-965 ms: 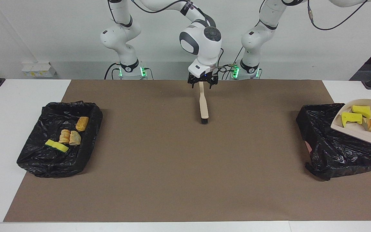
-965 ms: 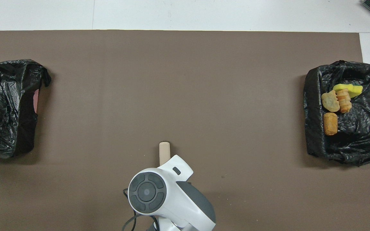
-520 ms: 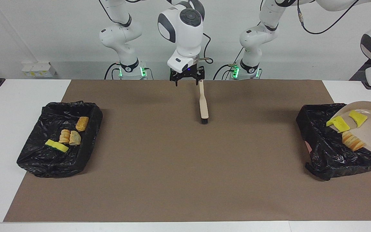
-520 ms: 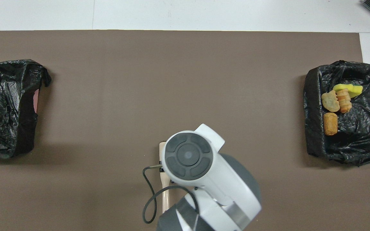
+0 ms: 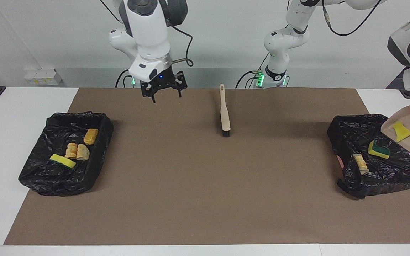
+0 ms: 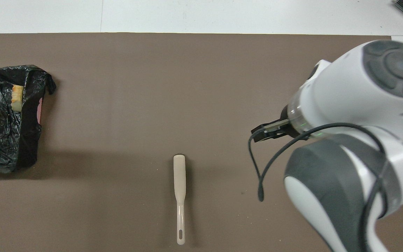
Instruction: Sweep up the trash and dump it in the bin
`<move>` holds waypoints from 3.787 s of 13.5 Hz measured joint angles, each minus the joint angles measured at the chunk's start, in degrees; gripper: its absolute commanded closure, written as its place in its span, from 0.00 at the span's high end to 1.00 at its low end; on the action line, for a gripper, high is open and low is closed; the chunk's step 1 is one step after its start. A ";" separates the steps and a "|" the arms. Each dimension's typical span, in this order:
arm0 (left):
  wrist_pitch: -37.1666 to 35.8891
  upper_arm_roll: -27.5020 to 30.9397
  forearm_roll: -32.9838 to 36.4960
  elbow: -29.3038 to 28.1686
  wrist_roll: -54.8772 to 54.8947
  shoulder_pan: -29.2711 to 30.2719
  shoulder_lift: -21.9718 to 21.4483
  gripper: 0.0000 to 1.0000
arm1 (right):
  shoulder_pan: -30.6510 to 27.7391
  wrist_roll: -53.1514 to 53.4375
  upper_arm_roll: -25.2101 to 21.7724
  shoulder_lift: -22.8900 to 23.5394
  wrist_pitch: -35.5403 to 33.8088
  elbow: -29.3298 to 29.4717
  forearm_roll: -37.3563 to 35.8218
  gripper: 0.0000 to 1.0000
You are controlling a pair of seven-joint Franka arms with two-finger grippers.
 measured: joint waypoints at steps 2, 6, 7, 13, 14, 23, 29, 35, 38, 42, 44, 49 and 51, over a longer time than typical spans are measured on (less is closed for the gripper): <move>-0.60 -0.02 1.64 0.23 -0.06 -2.12 -0.02 0.00 | -3.42 -6.57 -2.03 -1.05 -0.79 0.27 -0.01 1.00; -4.43 -0.08 1.83 -0.12 -2.71 -2.74 -0.19 0.00 | -8.24 -14.88 -6.29 -1.54 -1.27 0.26 -0.03 1.00; -6.66 -0.09 1.83 -0.62 -5.00 -3.49 -0.19 0.00 | -9.22 -16.59 -7.02 -1.47 -1.27 0.25 -0.03 1.00; -9.66 -0.07 0.21 1.28 -9.59 -5.80 -0.08 0.00 | -12.33 -17.59 -8.44 -1.32 -1.27 0.24 -3.64 1.00; -9.62 -0.14 -0.70 2.60 -9.59 -5.86 -0.05 0.00 | -12.32 -15.91 -8.45 -1.34 -1.27 0.24 -3.64 1.00; -9.61 -0.90 -43.39 5.44 -42.08 -7.75 0.23 0.00 | -11.96 -13.08 -8.11 -1.51 -1.26 0.24 -2.53 1.00; -0.68 -1.54 -55.28 -3.76 -77.88 -23.84 0.62 0.00 | -11.65 -13.07 -8.06 -1.51 -1.26 0.24 -2.53 1.00; 17.08 -1.92 -61.60 -11.22 -93.09 -37.30 5.17 0.00 | -11.62 -13.07 -8.06 -1.51 -1.26 0.24 -2.53 1.00; 22.33 -1.94 -62.27 -13.48 -93.97 -41.13 8.24 0.00 | -11.62 -13.07 -8.07 -1.51 -1.26 0.24 -2.53 1.00; 24.46 -1.81 -62.50 -16.18 -93.85 -41.45 8.72 0.00 | -11.60 -13.07 -8.06 -1.51 -1.26 0.24 -2.53 1.00; 25.57 -1.81 -62.76 -17.30 -93.85 -41.45 8.72 0.00 | -11.61 -13.07 -8.06 -1.51 -1.26 0.24 -2.53 1.00; 29.75 -1.86 -66.07 -19.51 -94.81 -41.88 9.09 0.25 | -11.60 -13.07 -8.07 -1.51 -1.26 0.24 -2.53 1.00; 31.63 -1.84 -66.33 -19.62 -95.22 -42.61 9.92 1.00 | -11.60 -13.07 -8.07 -1.51 -1.26 0.24 -2.53 1.00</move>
